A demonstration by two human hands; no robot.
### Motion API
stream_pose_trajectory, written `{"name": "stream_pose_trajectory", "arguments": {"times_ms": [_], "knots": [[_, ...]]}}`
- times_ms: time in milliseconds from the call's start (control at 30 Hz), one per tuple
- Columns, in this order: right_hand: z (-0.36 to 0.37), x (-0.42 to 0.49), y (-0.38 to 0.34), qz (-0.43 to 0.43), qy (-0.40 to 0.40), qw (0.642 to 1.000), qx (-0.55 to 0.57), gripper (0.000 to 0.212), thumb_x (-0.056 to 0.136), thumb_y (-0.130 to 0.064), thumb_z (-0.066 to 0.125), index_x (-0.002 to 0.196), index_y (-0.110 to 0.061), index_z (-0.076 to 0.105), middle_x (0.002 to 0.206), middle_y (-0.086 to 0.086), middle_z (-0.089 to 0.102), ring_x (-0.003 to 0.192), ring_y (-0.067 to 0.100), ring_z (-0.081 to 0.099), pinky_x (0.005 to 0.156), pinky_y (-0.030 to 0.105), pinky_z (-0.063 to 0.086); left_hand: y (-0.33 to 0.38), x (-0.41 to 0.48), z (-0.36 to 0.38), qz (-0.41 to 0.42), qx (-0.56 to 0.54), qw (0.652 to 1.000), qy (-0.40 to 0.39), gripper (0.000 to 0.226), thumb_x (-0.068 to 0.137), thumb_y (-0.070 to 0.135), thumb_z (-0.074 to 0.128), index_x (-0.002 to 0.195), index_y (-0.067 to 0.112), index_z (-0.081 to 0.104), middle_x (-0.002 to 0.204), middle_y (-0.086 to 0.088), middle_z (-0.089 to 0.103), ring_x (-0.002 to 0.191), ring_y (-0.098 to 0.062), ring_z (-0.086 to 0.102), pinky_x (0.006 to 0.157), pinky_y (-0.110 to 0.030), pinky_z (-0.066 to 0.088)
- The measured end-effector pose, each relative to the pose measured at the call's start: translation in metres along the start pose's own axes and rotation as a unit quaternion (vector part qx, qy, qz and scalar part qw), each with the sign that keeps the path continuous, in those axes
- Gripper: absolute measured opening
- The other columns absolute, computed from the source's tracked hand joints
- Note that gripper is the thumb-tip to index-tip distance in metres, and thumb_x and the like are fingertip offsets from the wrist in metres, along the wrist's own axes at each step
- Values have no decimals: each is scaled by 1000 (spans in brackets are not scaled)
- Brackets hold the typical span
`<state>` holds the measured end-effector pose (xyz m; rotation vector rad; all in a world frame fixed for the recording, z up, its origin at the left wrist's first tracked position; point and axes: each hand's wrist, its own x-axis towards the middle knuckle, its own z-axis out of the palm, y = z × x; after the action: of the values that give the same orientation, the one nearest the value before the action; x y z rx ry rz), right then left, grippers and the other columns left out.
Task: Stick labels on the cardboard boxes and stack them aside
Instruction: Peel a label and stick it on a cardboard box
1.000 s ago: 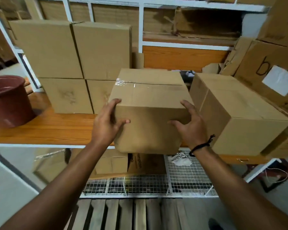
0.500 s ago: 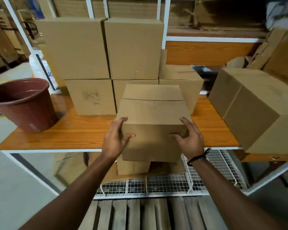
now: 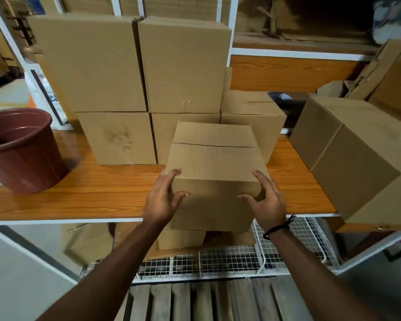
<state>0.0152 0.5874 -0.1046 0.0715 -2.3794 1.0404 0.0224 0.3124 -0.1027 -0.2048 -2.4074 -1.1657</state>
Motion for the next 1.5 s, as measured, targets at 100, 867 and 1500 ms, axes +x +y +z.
{"name": "stream_pose_trajectory", "arguments": {"times_ms": [100, 867, 1500], "knots": [[0, 9, 5, -19, -19, 999, -28, 77, 67, -60, 72, 135, -29, 53, 140, 9, 51, 124, 28, 52, 84, 42, 56, -5, 5, 1, 10, 6, 1000, -4, 61, 82, 38, 77, 133, 36, 43, 136, 0, 51, 118, -15, 50, 88, -47, 56], [-32, 122, 22, 89, -313, 918, 228, 90, 53, -96, 46, 128, -47, 48, 143, -14, 41, 126, 11, 44, 86, 23, 49, 5, 59, -19, -62, -147, 986, -57, 67, 76, 85, 46, 124, 42, 63, 138, 11, 55, 130, 4, 44, 97, -15, 39], [-5, 144, -12, 128, -297, 939, 114, 81, 82, -41, 72, 150, -28, 30, 155, -3, 31, 139, 17, 32, 111, 38, 33, 9, 144, -26, -223, -129, 938, -230, 87, 65, 37, 88, 143, 31, 49, 130, -2, 56, 120, -17, 55, 101, -28, 46]]}}
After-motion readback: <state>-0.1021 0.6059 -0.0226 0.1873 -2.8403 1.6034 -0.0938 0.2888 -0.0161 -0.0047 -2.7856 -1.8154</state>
